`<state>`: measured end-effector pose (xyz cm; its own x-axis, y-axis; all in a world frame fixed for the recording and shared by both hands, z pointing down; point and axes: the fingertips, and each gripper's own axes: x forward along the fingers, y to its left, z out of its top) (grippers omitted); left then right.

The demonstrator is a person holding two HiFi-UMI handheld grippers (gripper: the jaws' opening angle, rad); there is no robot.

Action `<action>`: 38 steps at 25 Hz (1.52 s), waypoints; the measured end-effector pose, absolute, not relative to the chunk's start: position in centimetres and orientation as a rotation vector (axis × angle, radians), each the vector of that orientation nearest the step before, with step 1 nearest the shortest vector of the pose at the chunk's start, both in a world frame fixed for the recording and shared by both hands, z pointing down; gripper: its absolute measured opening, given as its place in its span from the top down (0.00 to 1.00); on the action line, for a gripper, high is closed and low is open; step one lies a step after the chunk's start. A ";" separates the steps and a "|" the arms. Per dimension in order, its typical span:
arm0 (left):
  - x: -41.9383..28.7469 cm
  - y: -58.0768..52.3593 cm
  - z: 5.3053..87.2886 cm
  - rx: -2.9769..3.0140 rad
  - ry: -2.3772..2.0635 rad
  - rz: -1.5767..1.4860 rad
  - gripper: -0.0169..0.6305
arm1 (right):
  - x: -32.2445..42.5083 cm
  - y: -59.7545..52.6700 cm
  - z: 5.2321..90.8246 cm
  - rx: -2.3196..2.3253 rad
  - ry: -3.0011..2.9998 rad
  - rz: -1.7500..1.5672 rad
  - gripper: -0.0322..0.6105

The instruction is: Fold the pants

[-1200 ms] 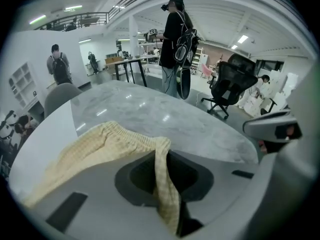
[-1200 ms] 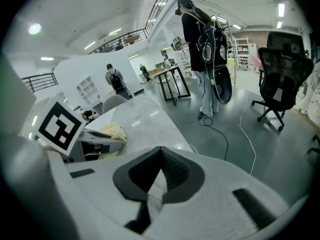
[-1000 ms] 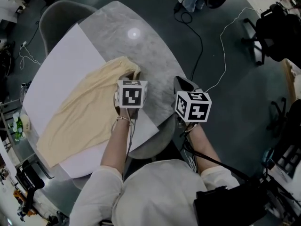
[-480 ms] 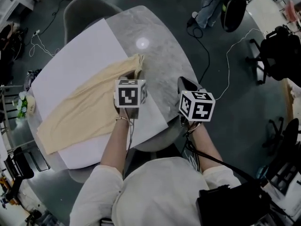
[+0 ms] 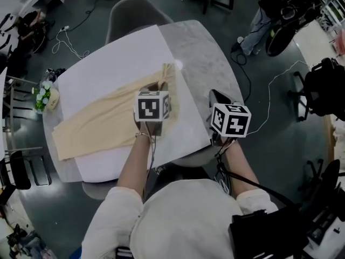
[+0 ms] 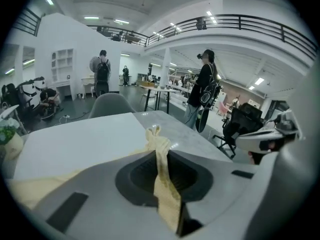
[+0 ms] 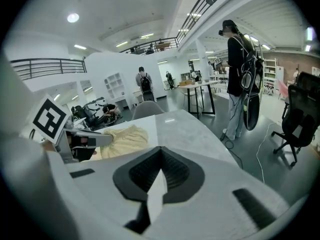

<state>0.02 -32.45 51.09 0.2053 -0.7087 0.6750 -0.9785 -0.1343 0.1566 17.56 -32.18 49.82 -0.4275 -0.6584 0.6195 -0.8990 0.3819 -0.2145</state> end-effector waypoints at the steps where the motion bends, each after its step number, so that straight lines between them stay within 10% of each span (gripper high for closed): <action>1: -1.1 -31.8 50.6 1.905 -1.575 0.598 0.91 | 16.5 -31.8 49.4 1.330 -2.220 0.735 0.96; 38: -36.9 -9.5 45.9 1.537 -1.987 0.335 0.91 | -18.0 -19.3 45.8 0.861 -2.414 0.534 0.96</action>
<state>-36.90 -9.50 45.91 -0.1513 -0.7906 0.5934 -0.9415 0.2982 0.1573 -18.00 -19.35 45.85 -0.6640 -0.4642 0.5862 -0.6680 0.7205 -0.1861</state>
